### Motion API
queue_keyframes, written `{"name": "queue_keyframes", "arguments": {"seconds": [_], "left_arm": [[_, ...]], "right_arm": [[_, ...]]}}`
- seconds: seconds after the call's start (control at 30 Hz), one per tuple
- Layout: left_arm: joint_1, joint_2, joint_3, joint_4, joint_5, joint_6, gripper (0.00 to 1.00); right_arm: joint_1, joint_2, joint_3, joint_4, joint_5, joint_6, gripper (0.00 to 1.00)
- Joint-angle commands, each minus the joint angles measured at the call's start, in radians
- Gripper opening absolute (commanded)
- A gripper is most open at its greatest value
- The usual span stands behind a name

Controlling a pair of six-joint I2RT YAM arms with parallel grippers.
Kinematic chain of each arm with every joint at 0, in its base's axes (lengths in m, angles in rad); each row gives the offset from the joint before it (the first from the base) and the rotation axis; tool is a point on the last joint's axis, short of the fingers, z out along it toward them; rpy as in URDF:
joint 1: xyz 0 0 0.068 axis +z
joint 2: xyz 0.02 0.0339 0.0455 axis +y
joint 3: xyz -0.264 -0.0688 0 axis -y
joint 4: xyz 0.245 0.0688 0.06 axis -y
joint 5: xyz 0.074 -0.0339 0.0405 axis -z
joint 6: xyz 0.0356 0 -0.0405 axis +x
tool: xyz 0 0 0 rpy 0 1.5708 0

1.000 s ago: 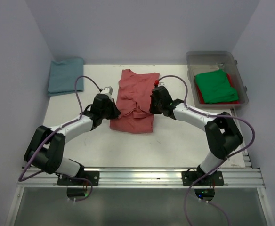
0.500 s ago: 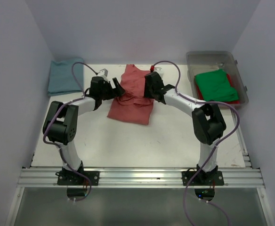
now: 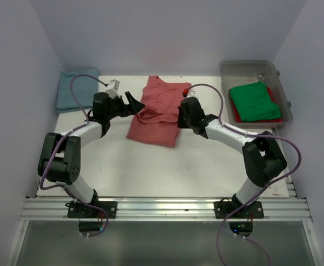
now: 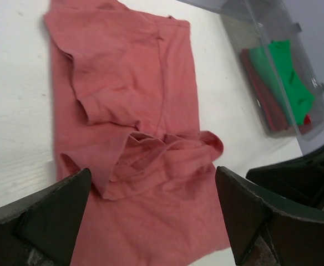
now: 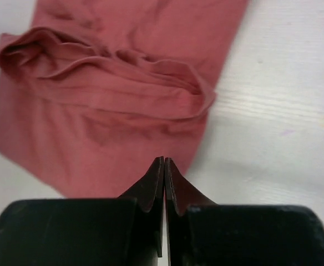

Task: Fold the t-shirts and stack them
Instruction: Fold the folded rectangular tshirt in 1/3 of the way

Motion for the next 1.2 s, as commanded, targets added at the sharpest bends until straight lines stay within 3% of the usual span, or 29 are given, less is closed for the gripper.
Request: {"name": "queue_keyframes", "arguments": {"seconds": [0.0, 0.1, 0.23, 0.4, 0.7, 1.0, 1.17], "left_arm": [[-0.005, 0.036, -0.068, 0.160, 0.229, 0.020, 0.95], [-0.005, 0.124, -0.102, 0.299, 0.356, -0.032, 0.76], [-0.008, 0.192, -0.132, 0.383, 0.419, -0.092, 0.64], [-0.031, 0.221, -0.155, 0.351, 0.431, -0.039, 0.63], [-0.048, 0.349, -0.232, 0.367, 0.386, -0.028, 0.59], [-0.178, 0.297, -0.384, 0.224, 0.234, -0.043, 0.56], [-0.287, 0.183, -0.512, 0.296, 0.189, -0.144, 0.56]], "right_arm": [[0.007, -0.055, -0.062, 0.196, -0.229, 0.071, 0.00], [0.010, 0.012, -0.059, 0.305, -0.422, 0.154, 0.00], [0.027, 0.118, -0.023, 0.360, -0.536, 0.218, 0.00], [0.040, 0.240, 0.002, 0.440, -0.622, 0.301, 0.00], [0.057, 0.315, -0.038, 0.402, -0.526, 0.255, 0.00], [0.067, 0.179, -0.153, 0.221, -0.421, 0.154, 0.00], [0.071, 0.076, -0.236, 0.158, -0.381, 0.124, 0.00]]}}
